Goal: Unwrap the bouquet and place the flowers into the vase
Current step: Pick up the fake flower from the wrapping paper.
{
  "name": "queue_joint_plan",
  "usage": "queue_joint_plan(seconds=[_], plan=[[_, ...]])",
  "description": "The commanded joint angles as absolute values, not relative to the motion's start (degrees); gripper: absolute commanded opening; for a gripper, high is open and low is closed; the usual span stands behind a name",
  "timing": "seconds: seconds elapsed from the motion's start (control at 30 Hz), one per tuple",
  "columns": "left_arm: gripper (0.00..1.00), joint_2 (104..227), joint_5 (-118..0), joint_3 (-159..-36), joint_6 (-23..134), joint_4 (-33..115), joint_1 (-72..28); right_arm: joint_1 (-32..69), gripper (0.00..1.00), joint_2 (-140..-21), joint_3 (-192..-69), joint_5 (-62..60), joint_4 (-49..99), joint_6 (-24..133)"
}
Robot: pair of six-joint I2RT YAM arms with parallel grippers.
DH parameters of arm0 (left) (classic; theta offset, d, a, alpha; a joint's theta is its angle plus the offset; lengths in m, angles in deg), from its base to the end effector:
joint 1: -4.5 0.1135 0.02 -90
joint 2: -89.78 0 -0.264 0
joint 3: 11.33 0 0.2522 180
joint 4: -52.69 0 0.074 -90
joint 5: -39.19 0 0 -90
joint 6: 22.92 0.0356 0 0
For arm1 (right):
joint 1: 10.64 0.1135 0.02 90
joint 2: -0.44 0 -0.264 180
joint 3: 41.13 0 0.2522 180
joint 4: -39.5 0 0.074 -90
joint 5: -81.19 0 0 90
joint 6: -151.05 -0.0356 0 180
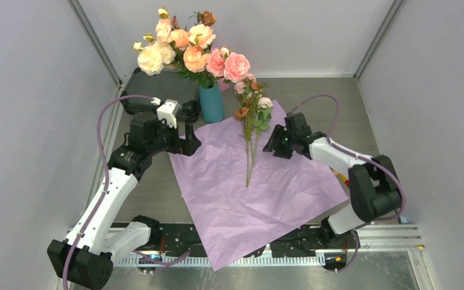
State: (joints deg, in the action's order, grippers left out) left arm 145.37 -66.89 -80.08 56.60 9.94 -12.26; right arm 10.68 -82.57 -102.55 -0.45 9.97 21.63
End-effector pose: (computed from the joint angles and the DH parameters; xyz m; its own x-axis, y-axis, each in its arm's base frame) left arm 0.1987 -0.0701 0.3353 -0.5573 -0.0147 -0.8302 0.4132 0.8623 -0.2927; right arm 0.2691 0.1106 0.1977 -0.8426 0.3455 -0.4130 0.1169 0.8661 0.4860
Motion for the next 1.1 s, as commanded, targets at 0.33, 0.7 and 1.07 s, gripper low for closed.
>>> queue_joint_plan(seconds=[0.33,0.7,1.07], plan=[[1.00,145.8,-59.1,-81.0,58.8,7.0,-12.1,10.9,0.47,-104.7,-120.4,2.1,23.2,19.7],[1.00,145.7,-58.4,-80.9,58.9,6.9,-12.1,10.9,0.40,-109.7,-121.7,4.2,25.4,18.7],[1.00,145.4,-58.3,-80.8,59.0,6.9,-12.1,10.9,0.32,-112.1,-122.5,2.2,26.9,17.4]])
